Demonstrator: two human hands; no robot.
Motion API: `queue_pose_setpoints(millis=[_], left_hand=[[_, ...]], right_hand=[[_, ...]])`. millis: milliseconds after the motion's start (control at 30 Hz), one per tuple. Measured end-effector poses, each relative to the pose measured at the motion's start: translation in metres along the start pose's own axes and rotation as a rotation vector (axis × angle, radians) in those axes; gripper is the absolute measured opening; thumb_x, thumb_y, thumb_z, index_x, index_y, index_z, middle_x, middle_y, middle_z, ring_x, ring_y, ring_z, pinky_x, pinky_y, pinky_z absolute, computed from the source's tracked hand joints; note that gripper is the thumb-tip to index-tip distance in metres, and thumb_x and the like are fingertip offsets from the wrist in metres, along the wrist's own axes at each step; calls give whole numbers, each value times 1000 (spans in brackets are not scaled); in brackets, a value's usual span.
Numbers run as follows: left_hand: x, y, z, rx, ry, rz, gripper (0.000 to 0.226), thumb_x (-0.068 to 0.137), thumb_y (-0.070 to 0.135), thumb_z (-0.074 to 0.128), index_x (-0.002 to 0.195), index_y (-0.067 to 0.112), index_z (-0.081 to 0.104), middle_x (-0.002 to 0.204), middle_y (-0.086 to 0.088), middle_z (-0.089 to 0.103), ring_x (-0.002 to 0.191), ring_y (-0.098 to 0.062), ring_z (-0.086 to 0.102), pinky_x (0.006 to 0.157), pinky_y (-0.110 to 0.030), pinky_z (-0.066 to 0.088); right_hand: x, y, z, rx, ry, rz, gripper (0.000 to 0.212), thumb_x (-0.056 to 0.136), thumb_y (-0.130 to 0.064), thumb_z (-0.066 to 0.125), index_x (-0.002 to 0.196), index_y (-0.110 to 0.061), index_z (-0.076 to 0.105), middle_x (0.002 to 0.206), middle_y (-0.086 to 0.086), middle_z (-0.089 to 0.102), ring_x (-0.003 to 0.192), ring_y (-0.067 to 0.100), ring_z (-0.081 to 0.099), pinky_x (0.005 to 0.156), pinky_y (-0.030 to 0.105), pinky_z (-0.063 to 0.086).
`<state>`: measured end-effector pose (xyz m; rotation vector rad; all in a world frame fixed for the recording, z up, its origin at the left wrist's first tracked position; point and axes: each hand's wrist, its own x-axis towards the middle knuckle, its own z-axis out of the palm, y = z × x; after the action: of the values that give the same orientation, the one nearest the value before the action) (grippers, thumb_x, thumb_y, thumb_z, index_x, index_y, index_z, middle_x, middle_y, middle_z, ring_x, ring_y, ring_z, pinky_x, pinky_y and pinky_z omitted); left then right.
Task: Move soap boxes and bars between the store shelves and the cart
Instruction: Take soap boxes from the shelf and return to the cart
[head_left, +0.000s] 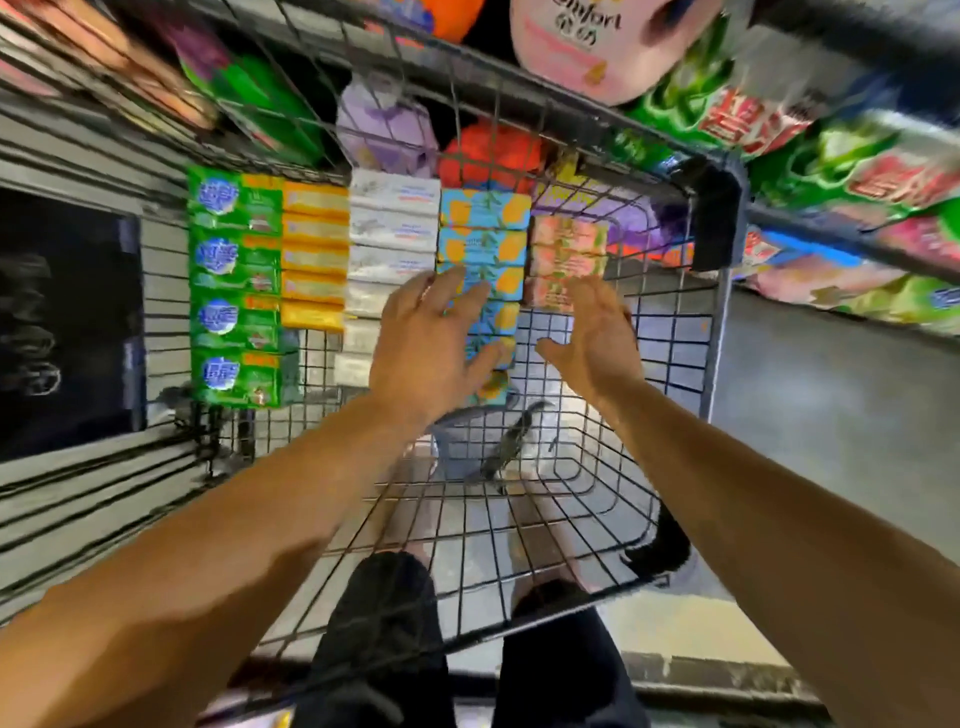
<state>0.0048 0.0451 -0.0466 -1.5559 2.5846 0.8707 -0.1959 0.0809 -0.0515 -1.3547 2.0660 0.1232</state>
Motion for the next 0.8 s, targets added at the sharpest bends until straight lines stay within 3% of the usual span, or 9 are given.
queue_pose_setpoints(millis=[167, 267, 333, 400, 467, 533, 633, 733, 800], left_hand=[[17, -20, 21, -17, 132, 27, 64, 83, 53, 49, 130, 11, 60, 134, -12, 56, 122, -34, 42, 103, -48, 40], [16, -22, 26, -12, 213, 22, 61, 81, 51, 52, 128, 12, 60, 133, -11, 55, 121, -32, 37, 102, -49, 39], [15, -22, 27, -1, 182, 28, 63, 80, 51, 52, 129, 13, 59, 135, -11, 53, 123, -38, 43, 105, -51, 37], [15, -23, 25, -9, 156, 32, 63, 80, 50, 51, 130, 13, 58, 137, -12, 52, 123, -41, 45, 106, -52, 37], [15, -24, 22, -21, 134, 31, 64, 79, 50, 51, 131, 13, 58, 138, -12, 51, 123, -41, 44, 105, -52, 37], [15, -24, 18, -27, 87, 23, 66, 79, 51, 49, 132, 13, 57, 139, -11, 51, 122, -41, 44, 104, -52, 38], [16, -15, 7, -81, 20, -9, 70, 78, 52, 46, 134, 12, 56, 137, -13, 52, 121, -39, 44, 105, -45, 34], [14, 1, -14, -358, 32, -73, 59, 80, 39, 55, 134, 14, 58, 133, -11, 57, 119, -32, 51, 102, -29, 33], [14, 13, -27, -581, -13, -66, 54, 82, 28, 65, 135, 18, 58, 130, -3, 58, 115, -9, 50, 96, -5, 31]], right_hand=[[23, 7, 31, 23, 188, 81, 36, 80, -22, 75, 109, -13, 55, 98, -4, 43, 94, 9, 40, 84, 27, 36], [33, 8, 47, -103, 222, 136, 5, 95, -19, 54, 99, -17, 52, 84, -4, 38, 78, 2, 35, 68, 13, 24], [35, 7, 53, -286, 166, 63, 24, 103, -21, 39, 120, -19, 55, 105, -1, 50, 106, 6, 42, 72, 10, 20], [34, 9, 54, -307, 168, 26, 29, 103, -23, 40, 127, -19, 55, 127, 6, 57, 128, 24, 43, 95, 15, 28], [27, 9, 48, -236, 190, 106, 22, 96, -36, 54, 109, -19, 60, 112, 7, 63, 117, 30, 51, 96, 35, 37], [16, 4, 36, -129, 248, 141, 38, 90, -52, 62, 97, -14, 63, 98, 10, 64, 100, 34, 56, 83, 38, 43], [-13, -3, 11, 57, 358, 121, 59, 83, -69, 62, 104, -14, 64, 95, 8, 67, 90, 32, 60, 77, 38, 49], [-38, -10, -21, 271, 282, 92, 66, 77, -58, 78, 126, -20, 57, 103, -2, 70, 91, 20, 65, 77, 33, 54], [-50, -17, -43, 362, 228, 19, 61, 77, -41, 83, 128, -21, 57, 99, -10, 69, 86, 5, 65, 77, 20, 52]])
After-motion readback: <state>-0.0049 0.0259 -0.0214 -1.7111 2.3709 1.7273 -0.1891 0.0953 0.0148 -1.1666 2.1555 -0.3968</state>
